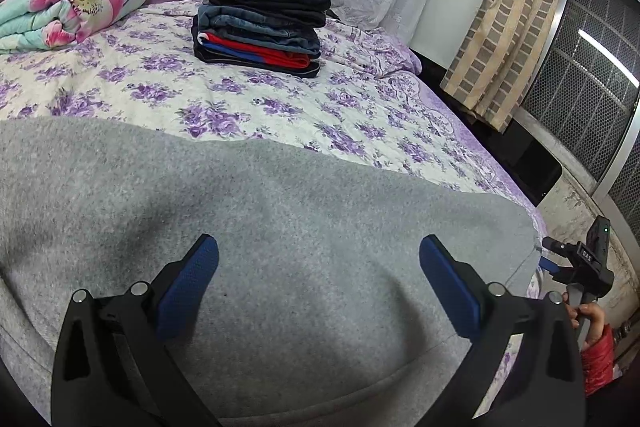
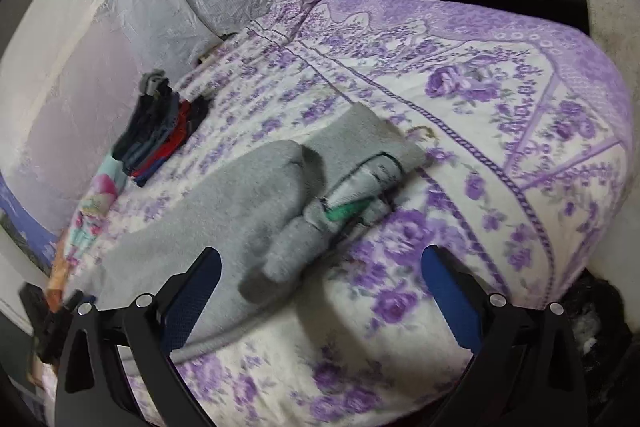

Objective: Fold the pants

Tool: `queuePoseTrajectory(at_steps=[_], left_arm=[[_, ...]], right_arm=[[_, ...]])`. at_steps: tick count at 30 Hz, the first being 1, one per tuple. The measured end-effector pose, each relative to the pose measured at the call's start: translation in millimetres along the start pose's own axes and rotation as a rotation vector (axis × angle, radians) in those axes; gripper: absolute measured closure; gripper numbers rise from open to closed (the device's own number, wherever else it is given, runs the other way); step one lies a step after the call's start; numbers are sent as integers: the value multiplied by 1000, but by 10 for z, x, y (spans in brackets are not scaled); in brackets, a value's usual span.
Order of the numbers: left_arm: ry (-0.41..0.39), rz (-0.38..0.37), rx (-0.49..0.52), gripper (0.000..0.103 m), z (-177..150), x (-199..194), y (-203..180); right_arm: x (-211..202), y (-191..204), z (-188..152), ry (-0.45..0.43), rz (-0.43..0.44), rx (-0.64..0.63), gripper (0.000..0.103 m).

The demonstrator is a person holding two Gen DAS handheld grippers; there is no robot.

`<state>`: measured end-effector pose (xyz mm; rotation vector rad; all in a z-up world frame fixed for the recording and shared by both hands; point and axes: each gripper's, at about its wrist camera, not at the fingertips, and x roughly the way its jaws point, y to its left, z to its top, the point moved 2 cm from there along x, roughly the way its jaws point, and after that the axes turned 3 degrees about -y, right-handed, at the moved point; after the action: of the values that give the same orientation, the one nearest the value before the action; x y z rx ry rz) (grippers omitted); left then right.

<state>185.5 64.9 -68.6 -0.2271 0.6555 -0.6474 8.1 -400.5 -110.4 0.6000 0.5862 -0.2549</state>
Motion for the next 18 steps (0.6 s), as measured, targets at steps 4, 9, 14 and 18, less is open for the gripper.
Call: queuePoseTrajectory(at_steps=[4,9,14,18], left_arm=[[1,1,4,5,-10,-3,15],[5,-1,1,5,-27,-1,26],[6,-4,1,5,-36,-2,24],[6,-5,0,5,-39,-3,28]], right_arm=[[118,-62,106,-5,82,95,3],[180,-123,203,-9,147,190,3],[71,-196,183,34,203,248,3],[-91,-325,131,51,248,342,3]])
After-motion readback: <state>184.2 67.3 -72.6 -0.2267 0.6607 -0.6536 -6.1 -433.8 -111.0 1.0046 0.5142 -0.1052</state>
